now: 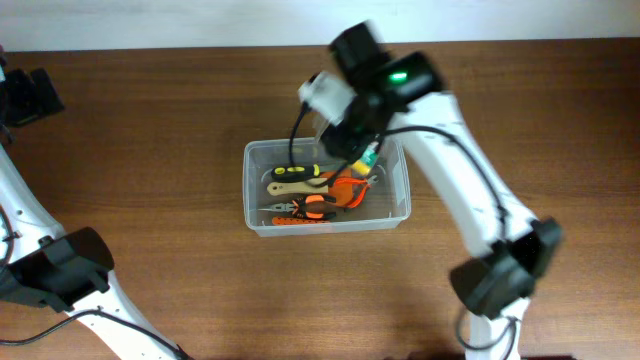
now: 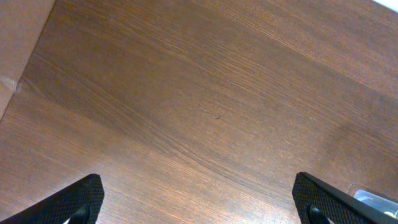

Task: Pack container
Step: 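Place the screwdriver pack into the box and open the right gripper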

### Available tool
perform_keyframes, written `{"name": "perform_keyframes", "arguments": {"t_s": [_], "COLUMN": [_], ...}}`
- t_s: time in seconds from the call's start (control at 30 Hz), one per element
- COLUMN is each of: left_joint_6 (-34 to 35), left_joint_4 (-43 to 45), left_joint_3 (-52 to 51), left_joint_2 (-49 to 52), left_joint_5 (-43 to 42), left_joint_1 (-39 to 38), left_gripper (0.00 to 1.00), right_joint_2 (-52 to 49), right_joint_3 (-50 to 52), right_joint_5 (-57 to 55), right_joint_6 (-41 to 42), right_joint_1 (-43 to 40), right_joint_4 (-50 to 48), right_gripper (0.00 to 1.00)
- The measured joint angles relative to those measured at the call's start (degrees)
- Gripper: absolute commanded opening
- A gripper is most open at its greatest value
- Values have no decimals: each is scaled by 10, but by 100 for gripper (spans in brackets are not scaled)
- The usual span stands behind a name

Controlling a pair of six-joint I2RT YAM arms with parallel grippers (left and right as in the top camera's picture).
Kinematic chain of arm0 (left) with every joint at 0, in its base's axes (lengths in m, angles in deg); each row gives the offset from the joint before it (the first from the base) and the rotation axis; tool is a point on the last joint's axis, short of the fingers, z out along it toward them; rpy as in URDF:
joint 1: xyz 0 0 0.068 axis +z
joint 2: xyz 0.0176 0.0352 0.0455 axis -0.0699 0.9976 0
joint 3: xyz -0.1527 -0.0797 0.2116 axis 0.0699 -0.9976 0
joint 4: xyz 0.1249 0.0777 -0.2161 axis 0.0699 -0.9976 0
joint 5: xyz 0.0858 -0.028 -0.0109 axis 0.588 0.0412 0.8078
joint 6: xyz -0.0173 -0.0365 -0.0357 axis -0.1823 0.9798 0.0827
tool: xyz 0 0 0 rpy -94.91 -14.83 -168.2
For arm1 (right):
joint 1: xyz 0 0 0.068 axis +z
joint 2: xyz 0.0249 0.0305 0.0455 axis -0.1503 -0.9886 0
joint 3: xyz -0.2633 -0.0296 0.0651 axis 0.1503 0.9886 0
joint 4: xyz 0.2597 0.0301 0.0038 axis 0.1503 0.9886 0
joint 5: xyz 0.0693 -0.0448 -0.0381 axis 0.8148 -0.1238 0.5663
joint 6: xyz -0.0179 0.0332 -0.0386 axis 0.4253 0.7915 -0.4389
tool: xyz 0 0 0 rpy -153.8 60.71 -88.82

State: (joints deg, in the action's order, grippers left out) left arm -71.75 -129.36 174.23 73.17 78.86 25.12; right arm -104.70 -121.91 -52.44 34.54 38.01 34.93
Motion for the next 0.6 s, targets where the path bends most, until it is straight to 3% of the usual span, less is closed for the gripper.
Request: {"name": "perform_keyframes", "arguments": {"t_s": [0.17, 0.27, 0.3, 0.4, 0.6], "left_joint_6": [0, 0, 0, 0, 0], "left_joint_4": [0, 0, 0, 0, 0], "left_joint_3": [0, 0, 0, 0, 0], "left_joint_2": [0, 0, 0, 0, 0], "left_joint_5": [0, 0, 0, 0, 0], "left_joint_1": [0, 0, 0, 0, 0], "left_gripper": [99, 99, 99, 99, 99], "right_joint_2": [-83, -119, -127, -140, -132], "right_joint_3": [2, 4, 5, 6, 0], "right_joint_5": [-16, -24, -26, -30, -54], "right_joint_6": [-43, -53, -53, -58, -31], "right_joint_1": [8, 7, 7, 6, 7], "right_joint_4": [3, 4, 4, 7, 54], "right_gripper": [41, 67, 80, 99, 99]}}
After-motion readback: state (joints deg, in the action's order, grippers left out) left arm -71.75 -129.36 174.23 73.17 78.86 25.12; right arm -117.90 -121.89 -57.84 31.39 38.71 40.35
